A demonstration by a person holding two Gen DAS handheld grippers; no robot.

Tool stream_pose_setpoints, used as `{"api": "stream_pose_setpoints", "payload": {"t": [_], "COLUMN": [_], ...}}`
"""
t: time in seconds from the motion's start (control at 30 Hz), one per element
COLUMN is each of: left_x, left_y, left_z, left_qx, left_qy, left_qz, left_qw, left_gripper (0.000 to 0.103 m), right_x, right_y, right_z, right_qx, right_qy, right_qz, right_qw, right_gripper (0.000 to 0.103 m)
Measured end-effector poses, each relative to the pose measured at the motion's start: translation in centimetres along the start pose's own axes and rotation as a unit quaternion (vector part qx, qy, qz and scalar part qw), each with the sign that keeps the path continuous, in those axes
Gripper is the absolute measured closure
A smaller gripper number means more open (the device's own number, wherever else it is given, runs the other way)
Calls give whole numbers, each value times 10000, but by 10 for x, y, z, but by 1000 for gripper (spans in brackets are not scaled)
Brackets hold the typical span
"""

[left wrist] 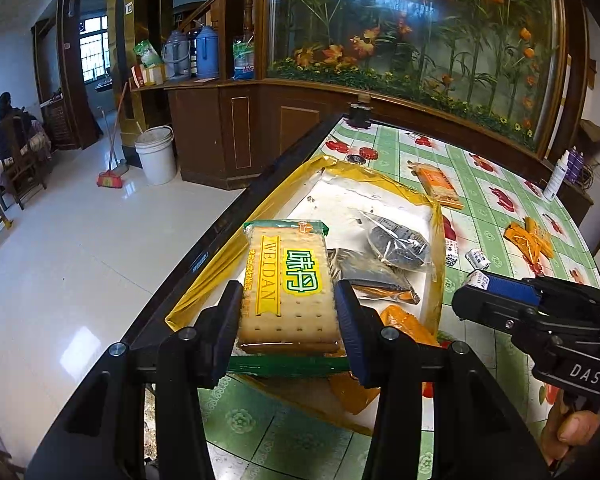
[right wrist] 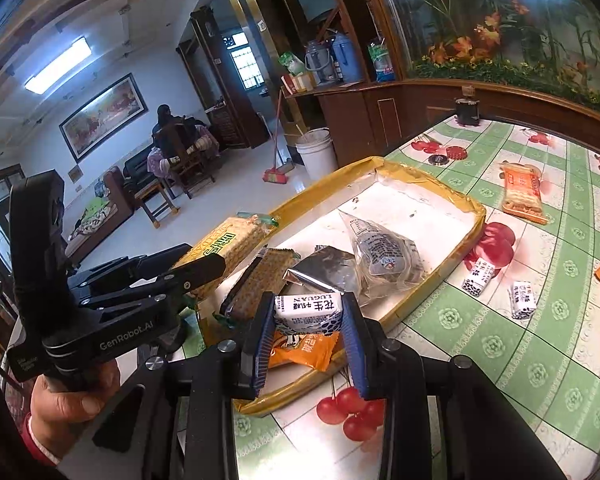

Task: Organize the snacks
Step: 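Lower the WEIDAN pack into the tray with the left tool while the right tool drops the peanut packet in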

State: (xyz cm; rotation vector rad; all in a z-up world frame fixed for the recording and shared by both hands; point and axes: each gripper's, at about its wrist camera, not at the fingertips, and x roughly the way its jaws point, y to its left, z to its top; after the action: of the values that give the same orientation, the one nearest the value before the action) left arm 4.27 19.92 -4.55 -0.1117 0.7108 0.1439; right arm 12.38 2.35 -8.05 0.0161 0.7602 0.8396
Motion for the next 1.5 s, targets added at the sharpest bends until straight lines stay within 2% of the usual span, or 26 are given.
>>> {"api": "stream_pose_setpoints", "payload": {"t": [0.3,0.73,0.93,1.0,1.07,1.13,1.23,1.3,1.5], "left_x": [2,9,13,12,9,4,1,0,-3], "left_y": [-1,1,1,0,-1,-1,-1,-1,-8], "left_z": [-1,-2,-3,-3,-2,-2,-1,-2,-4], "left_qx": [53,93,80,111,146,146,102,65,59], "left_qy": [15,119,260,249,168,64,27,54,125], "left_qz": [24,113,145,306,415,481,493,497,492], "left_qw": [10000,9998,9995,9992,9989,9987,9987,9987,9987], "left_gripper": [58,58,57,53,37,30,30,30,28], "right_x": [26,40,49,48,45,39,26,18,-8], "right_y": [-1,1,3,2,0,-4,-13,-17,-30], "right_z": [1,1,1,0,-1,-1,-3,-5,-14], "right_qx": [63,85,106,130,154,226,430,528,726], "right_qy": [160,312,390,384,354,302,203,137,-49], "right_qz": [46,112,132,115,84,63,41,15,-79], "right_qw": [9998,9994,9991,9991,9992,9993,9989,9985,9973], "right_gripper": [70,70,66,62,57,57,52,43,37]}}
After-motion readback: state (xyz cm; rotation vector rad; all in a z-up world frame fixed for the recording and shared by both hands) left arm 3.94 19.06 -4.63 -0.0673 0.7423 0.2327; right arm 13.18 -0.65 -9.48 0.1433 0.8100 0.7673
